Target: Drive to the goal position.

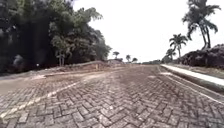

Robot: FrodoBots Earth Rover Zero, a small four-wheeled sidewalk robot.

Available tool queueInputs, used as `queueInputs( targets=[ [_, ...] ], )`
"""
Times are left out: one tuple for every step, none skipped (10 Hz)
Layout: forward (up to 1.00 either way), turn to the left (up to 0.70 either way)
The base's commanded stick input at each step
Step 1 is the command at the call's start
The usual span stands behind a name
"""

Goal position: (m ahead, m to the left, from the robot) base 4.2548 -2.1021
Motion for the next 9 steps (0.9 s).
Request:
queueInputs(
  targets=[
    [1.0,-0.27],
    [1.0,-0.27],
    [1.0,-0.27],
    [1.0,-0.27],
    [1.0,-0.27],
    [1.0,-0.19],
    [1.0,-0.04],
    [1.0,-0.27],
    [1.0,-0.27]
  ],
)
